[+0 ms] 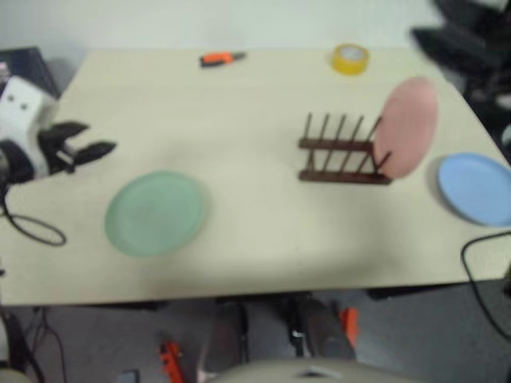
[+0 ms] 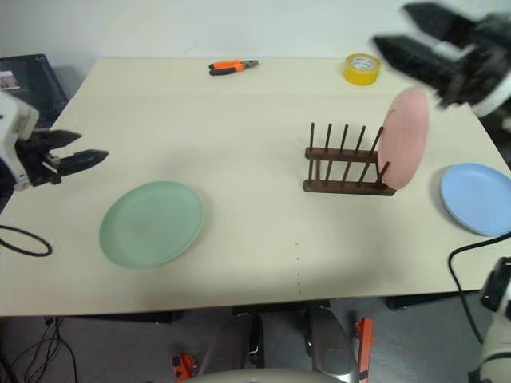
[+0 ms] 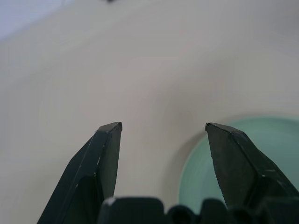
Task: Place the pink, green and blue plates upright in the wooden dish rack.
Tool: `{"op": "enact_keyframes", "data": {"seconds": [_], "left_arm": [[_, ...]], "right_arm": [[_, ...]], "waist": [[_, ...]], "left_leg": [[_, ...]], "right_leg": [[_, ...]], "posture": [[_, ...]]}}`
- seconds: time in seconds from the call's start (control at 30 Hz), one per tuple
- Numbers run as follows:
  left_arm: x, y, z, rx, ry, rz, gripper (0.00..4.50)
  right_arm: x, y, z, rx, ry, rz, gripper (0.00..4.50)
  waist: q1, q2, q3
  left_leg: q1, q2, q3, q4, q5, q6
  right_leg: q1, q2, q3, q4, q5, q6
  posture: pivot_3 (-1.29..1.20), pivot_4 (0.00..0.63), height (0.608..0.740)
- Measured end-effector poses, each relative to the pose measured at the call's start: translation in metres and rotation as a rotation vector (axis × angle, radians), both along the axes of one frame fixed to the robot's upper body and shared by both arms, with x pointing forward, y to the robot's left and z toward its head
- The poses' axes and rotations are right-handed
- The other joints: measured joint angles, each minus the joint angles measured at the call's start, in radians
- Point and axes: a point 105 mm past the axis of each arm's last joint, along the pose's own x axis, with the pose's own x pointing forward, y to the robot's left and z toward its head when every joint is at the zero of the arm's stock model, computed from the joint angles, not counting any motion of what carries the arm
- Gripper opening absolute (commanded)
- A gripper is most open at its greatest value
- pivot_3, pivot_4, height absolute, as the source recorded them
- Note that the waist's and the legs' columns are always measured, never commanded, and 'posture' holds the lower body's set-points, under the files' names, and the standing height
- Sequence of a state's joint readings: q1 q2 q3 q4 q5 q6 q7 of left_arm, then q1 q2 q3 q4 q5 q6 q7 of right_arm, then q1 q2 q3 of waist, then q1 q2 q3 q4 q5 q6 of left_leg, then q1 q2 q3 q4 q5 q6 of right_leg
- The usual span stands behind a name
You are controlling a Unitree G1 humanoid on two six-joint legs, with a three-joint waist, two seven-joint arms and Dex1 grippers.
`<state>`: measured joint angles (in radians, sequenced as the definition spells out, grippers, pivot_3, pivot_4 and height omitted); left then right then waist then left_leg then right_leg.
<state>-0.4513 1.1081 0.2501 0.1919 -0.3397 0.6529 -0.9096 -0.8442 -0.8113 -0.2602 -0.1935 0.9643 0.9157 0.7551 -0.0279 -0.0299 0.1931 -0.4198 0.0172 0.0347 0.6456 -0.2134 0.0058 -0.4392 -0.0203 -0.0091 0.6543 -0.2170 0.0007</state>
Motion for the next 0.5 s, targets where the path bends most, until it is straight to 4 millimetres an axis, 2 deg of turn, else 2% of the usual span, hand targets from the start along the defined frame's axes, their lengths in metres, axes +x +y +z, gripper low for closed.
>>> {"op": "enact_keyframes", "data": {"seconds": [0.13,0.23,0.3,0.4,0.5], "left_arm": [[-0.002,0.005,-0.035,-0.062,0.116,0.045,3.15],[-0.006,-0.005,-0.074,-0.111,0.232,0.038,3.15],[-0.009,-0.009,-0.093,-0.113,0.289,0.041,3.15],[-0.011,-0.007,-0.101,-0.093,0.313,0.067,3.15],[-0.012,-0.010,-0.103,-0.087,0.312,0.068,2.54]], "right_arm": [[0.008,0.028,-0.037,-0.116,0.073,0.033,4.47],[0.007,0.046,-0.070,-0.258,0.110,0.066,4.47],[0.003,0.057,-0.083,-0.304,0.118,0.099,4.47],[0.002,0.065,-0.087,-0.318,0.105,0.113,4.47],[0.002,0.068,-0.089,-0.325,0.105,0.114,4.50]], "waist": [[0.009,0.000,0.000],[0.011,0.000,0.000],[0.011,-0.003,0.001],[0.011,-0.005,0.001],[0.011,-0.005,0.001]], "left_leg": [[-0.005,-0.001,-0.001,0.000,0.000,0.000],[-0.009,-0.002,0.000,0.001,0.000,0.000],[-0.012,-0.001,-0.001,0.001,0.000,0.000],[-0.012,-0.001,-0.001,0.002,0.000,0.000],[-0.008,-0.001,-0.001,0.002,0.000,0.000]], "right_leg": [[-0.002,-0.001,-0.001,-0.005,0.001,0.001],[-0.003,-0.003,-0.001,-0.008,0.002,0.003],[-0.006,-0.003,-0.001,-0.007,0.002,0.003],[-0.005,-0.003,-0.001,-0.007,0.003,0.003],[-0.003,-0.003,-0.001,-0.007,0.003,0.003]], "posture": [[0.00,0.150,0.740],[0.00,0.150,0.740],[0.00,0.150,0.740],[0.00,0.150,0.740],[0.00,0.150,0.740]]}}
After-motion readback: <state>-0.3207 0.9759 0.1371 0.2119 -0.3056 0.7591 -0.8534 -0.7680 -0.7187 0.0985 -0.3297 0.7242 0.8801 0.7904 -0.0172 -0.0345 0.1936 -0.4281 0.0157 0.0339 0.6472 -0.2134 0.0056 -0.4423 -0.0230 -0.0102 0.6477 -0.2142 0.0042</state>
